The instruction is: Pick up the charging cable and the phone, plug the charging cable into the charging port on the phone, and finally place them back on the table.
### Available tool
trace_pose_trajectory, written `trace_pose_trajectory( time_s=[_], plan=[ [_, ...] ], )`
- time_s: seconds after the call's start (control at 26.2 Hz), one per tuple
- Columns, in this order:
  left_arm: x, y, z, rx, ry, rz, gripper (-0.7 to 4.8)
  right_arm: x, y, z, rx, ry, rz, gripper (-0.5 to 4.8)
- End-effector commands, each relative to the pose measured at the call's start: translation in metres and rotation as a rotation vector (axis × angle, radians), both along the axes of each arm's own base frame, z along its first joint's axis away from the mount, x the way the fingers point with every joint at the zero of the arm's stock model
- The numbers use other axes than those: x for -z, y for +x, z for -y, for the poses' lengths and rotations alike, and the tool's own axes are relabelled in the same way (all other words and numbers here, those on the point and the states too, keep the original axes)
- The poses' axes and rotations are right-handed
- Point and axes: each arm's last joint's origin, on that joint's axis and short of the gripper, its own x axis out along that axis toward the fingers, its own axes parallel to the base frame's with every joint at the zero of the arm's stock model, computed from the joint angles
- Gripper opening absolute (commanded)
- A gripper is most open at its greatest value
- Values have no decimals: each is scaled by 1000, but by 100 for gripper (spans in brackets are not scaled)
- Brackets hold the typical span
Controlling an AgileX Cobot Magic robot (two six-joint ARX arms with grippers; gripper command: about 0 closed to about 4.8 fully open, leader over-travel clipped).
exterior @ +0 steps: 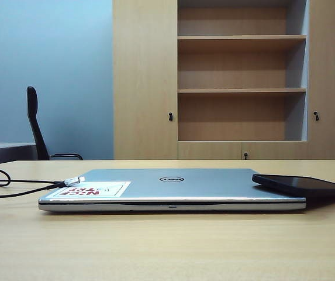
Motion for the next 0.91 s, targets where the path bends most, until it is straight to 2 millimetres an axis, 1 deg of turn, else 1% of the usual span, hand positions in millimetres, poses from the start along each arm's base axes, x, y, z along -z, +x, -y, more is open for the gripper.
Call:
trace_pose_trajectory(
  time_s=[0.04, 0.15, 0.23, 0.3, 0.46, 0.65, 0.76, 0.8, 0.84, 0.91],
  plan=[
    [-11, 5, 0, 2, -6, 2, -6, -18, 7, -6, -57, -2, 22, -6],
    [-19, 13, 0, 1, -2, -13, -6, -28, 15, -14, -117, -2, 11, -6],
    [-25, 25, -1, -1, 7, -51, -6, -32, 21, -23, -162, -29, -6, -6],
    [-30, 38, 1, 1, 53, -83, -6, -32, 24, -36, -222, -96, -19, -6],
    [-29, 54, 6, 28, 127, -102, -6, -27, 23, -51, -300, -109, -60, -6],
    [-21, 71, 20, 109, 160, -152, -6, -19, 18, -67, -423, -137, -140, -6],
    [-12, 80, 30, 156, 219, -197, -6, -14, 14, -75, -483, -160, -177, -6],
    [-8, 84, 33, 172, 248, -215, -6, -13, 13, -77, -498, -182, -182, -6],
    [-2, 89, 38, 192, 298, -241, -6, -11, 10, -81, -526, -242, -180, -6],
    [6, 94, 43, 210, 353, -269, -6, -10, 8, -84, -552, -277, -180, -6]
  ],
)
